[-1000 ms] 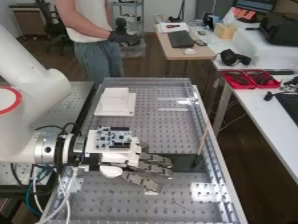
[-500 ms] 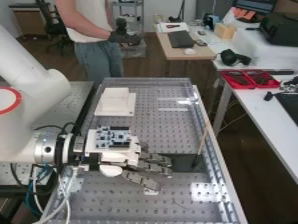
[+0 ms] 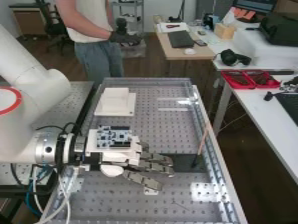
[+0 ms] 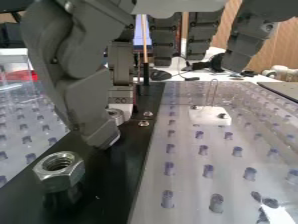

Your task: Grab the bearing and place it in the white container

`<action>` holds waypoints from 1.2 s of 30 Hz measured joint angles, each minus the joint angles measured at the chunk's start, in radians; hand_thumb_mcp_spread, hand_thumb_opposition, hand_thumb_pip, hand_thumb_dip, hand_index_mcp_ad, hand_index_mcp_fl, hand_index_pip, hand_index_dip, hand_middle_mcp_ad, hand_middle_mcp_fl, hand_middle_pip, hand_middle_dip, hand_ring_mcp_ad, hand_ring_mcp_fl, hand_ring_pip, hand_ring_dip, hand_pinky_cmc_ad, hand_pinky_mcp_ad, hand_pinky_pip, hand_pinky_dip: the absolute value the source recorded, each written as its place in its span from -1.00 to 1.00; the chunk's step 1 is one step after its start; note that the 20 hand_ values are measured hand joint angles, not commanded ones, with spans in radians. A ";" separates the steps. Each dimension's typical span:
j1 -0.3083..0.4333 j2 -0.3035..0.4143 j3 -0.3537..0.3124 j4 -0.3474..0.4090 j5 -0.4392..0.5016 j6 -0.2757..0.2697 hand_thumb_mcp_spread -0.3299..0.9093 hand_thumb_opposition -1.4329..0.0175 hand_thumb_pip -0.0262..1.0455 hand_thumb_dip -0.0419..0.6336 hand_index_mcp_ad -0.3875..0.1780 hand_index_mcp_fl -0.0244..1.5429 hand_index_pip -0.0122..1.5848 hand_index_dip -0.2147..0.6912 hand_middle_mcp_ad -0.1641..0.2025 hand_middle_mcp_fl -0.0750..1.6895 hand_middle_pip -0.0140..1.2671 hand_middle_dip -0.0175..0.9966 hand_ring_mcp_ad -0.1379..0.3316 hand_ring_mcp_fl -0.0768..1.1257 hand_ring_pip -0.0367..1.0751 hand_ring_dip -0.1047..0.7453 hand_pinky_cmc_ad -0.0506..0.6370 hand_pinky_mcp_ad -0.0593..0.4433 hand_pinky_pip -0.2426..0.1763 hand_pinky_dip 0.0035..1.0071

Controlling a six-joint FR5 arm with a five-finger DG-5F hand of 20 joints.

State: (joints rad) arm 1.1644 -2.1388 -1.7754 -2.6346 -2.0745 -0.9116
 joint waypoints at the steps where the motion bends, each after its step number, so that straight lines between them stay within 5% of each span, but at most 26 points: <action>1: -0.001 0.000 0.001 0.000 -0.001 -0.001 0.25 -0.27 0.22 0.04 -0.17 -0.80 0.83 -0.22 0.32 -0.89 -0.78 -0.65 0.20 -0.88 -0.79 -0.58 0.29 0.42 -0.34 -0.66; 23: -0.007 -0.007 0.016 0.011 -0.011 0.036 0.33 -0.35 0.13 0.01 -0.17 -0.59 0.82 -0.33 0.34 -0.89 -0.78 -0.65 0.20 -0.88 -0.79 -0.58 0.28 0.42 -0.28 -0.65; 36: -0.019 0.057 -0.006 0.032 -0.011 0.071 0.45 -0.42 0.13 0.01 -0.30 -0.51 0.82 -0.33 0.34 -0.89 -0.78 -0.65 0.20 -0.88 -0.79 -0.58 0.28 0.42 -0.28 -0.65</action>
State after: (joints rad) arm 1.1456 -2.0821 -1.7813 -2.6025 -2.0858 -0.8405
